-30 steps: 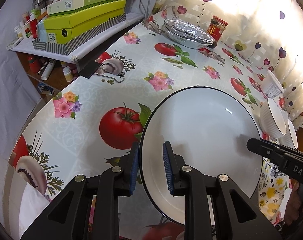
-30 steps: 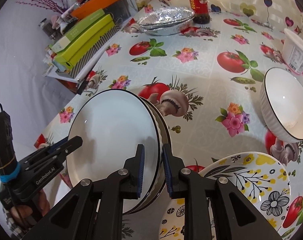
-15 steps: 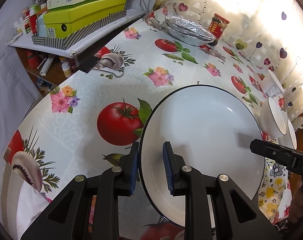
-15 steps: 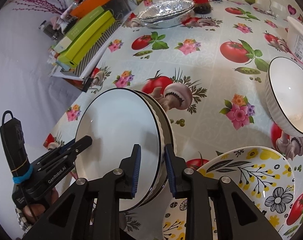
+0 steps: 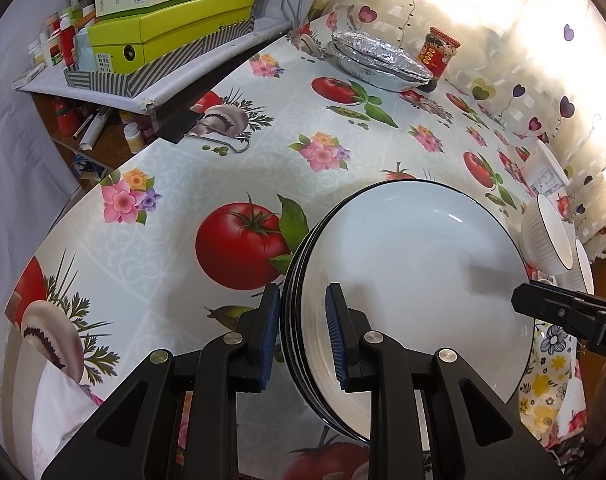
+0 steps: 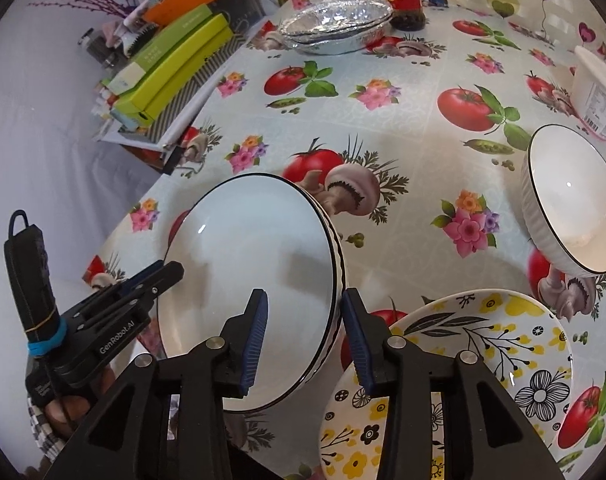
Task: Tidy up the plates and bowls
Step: 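Open the right gripper and withdraw it from the white plate stack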
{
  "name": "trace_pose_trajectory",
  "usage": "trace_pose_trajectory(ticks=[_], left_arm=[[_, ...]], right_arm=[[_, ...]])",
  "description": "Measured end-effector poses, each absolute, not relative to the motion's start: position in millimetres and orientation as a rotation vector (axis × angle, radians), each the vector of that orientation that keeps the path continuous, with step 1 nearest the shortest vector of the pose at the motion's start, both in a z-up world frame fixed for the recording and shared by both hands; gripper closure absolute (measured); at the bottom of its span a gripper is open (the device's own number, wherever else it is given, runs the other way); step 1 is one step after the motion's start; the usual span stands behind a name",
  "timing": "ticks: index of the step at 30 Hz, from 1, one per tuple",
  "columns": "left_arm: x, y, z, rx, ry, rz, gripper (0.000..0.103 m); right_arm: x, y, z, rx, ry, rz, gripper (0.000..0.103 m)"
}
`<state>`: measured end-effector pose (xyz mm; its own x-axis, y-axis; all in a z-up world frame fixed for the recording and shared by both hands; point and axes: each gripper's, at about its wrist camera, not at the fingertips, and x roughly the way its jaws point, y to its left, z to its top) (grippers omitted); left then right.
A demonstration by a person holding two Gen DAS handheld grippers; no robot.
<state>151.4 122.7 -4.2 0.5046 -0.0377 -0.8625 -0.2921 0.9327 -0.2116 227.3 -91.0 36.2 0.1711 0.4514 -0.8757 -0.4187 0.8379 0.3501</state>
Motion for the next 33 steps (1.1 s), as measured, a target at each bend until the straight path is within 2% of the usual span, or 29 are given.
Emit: trace_pose_trajectory(ticks=[13, 21, 28, 33], left_arm=[[150, 125, -4, -0.37, 1.027, 0.139, 0.08], [147, 124, 0, -0.369, 1.012, 0.111, 0.08], [143, 124, 5, -0.372, 0.997, 0.097, 0.08], [141, 125, 7, -0.375, 0.987, 0.09, 0.08]], right_arm=[[205, -90, 60, -0.023, 1.065, 0.583, 0.065], [201, -84, 48, -0.028, 1.054, 0.591, 0.094], [198, -80, 39, -0.042, 1.063, 0.581, 0.096], [193, -91, 50, -0.024, 0.969, 0.544, 0.096]])
